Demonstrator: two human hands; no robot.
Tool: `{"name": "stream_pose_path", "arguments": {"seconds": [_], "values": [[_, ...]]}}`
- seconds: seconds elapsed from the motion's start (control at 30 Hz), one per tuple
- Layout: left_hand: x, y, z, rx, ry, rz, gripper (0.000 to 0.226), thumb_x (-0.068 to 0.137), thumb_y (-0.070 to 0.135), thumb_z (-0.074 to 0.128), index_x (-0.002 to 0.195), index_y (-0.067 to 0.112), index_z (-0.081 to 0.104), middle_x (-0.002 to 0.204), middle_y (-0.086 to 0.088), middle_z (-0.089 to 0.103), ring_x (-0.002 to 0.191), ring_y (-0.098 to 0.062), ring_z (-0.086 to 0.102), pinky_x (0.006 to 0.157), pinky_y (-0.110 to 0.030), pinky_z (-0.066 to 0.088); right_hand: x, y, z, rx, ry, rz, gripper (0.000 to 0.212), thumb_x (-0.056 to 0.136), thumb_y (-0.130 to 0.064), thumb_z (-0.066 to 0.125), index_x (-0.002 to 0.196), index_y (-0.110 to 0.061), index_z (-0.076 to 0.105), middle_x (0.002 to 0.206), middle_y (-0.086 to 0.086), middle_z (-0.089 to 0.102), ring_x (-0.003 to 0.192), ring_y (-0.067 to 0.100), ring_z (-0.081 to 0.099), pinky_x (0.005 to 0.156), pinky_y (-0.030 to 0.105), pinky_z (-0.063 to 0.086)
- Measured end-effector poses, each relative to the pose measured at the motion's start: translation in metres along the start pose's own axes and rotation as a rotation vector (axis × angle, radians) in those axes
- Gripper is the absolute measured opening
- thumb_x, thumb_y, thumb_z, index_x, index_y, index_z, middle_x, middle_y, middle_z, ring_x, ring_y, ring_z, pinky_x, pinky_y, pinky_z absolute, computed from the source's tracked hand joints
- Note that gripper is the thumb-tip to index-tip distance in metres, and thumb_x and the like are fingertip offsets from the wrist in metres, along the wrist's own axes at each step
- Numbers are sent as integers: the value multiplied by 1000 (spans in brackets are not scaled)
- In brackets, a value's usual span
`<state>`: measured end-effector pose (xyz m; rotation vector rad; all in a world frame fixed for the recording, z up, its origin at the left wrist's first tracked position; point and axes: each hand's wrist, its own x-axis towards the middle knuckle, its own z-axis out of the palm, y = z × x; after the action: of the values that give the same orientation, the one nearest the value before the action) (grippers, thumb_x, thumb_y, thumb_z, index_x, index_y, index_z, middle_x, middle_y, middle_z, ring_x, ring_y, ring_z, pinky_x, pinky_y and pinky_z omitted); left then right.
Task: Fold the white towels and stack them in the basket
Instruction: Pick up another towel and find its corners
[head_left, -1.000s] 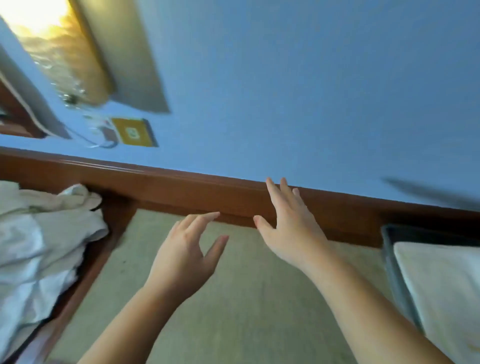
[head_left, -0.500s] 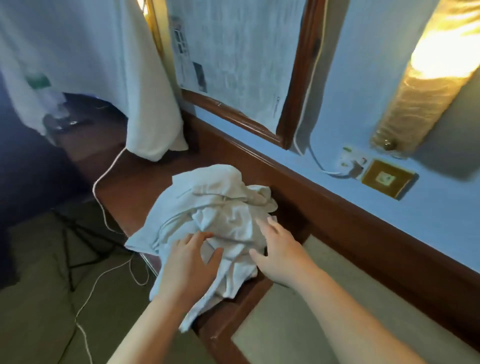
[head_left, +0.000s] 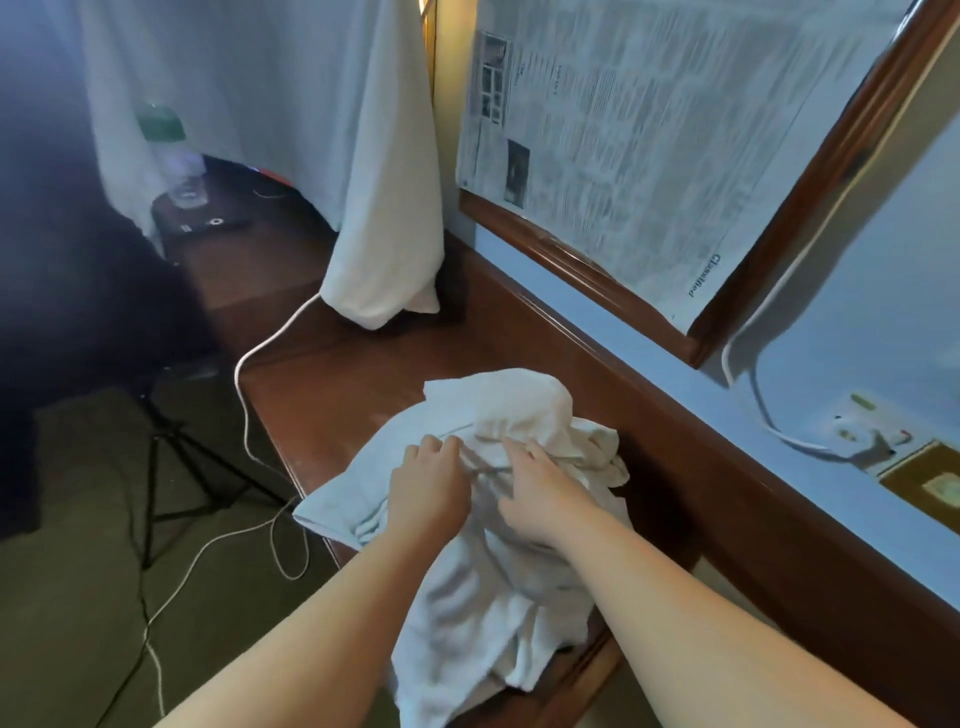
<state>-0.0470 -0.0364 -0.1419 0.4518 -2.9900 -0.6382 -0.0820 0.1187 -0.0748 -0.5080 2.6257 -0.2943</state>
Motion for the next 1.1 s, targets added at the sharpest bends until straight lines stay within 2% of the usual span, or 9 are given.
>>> {"name": "stream_pose_path", "arguments": {"seconds": [0.2, 0.27, 0.43, 0.57, 0.63, 0.7, 0.83, 0.93, 1.1], "values": [[30, -28, 18, -19, 82, 113, 11, 92, 13, 64, 97, 18, 56, 90, -3, 53, 81, -30, 53, 59, -39, 38, 27, -7, 2, -21, -50, 27, 78, 98, -27, 50, 164, -40, 11, 174, -2, 7, 154, 32, 28, 115, 46, 42], [34, -34, 25, -26, 137, 178, 19, 85, 7, 73, 82, 17, 57, 76, -3, 52, 66, -31, 52, 50, -36, 34, 32, -9, 3, 1, -38, 30, 81, 94, -22, 50, 162, -44, 13, 172, -4, 13, 150, 33, 34, 112, 47, 44], [26, -19, 3, -225, 341, 281, 6, 91, 14, 60, 90, 15, 66, 77, 0, 60, 68, -30, 58, 51, -43, 47, 30, -18, -8, 0, 64, 58, 85, 98, -23, 55, 160, -53, 6, 166, -1, 21, 144, 35, 36, 106, 45, 43], [20, 24, -63, -436, 420, 357, 29, 104, 27, 43, 106, 13, 68, 100, 0, 69, 89, -18, 58, 77, -34, 48, 23, -22, -38, 76, 354, 7, 47, 105, -46, 45, 151, -44, 41, 145, 3, 50, 131, 31, 49, 108, 46, 44], [20, 45, -100, -548, 453, 378, 23, 109, 25, 42, 108, 13, 62, 101, 0, 65, 88, -16, 56, 77, -31, 43, 18, -23, -68, 112, 507, -43, 39, 103, -42, 32, 137, -40, 53, 128, 0, 59, 117, 29, 58, 96, 42, 49], [19, 63, -129, -607, 466, 379, 19, 110, 32, 43, 112, 18, 56, 96, 7, 62, 83, -14, 56, 73, -29, 39, 5, -25, -104, 261, 659, -51, 26, 100, -35, 39, 114, -38, 60, 111, -3, 61, 101, 21, 62, 84, 36, 49], [12, 86, -152, -561, 427, 399, 36, 96, 57, 65, 104, 26, 48, 86, 19, 53, 71, -8, 43, 61, -25, 31, -35, -32, -172, 361, 839, -76, 28, 92, -4, 47, 100, -29, 56, 97, -7, 64, 90, 19, 58, 73, 34, 43], [1, 97, -148, -541, 446, 376, 41, 96, 46, 68, 83, 27, 35, 73, 13, 48, 66, -15, 41, 58, -32, 29, -75, -32, -207, 314, 927, -100, 21, 94, -6, 45, 99, -24, 54, 90, -8, 61, 85, 22, 55, 70, 35, 40], [-34, 118, -147, -758, 389, 177, 8, 101, 34, 57, 98, 35, 49, 78, 13, 64, 74, -15, 61, 58, -30, 41, -154, 0, -248, 407, 1124, -46, 24, 87, -7, 43, 93, -25, 58, 89, -10, 65, 91, 22, 59, 74, 31, 44]]}}
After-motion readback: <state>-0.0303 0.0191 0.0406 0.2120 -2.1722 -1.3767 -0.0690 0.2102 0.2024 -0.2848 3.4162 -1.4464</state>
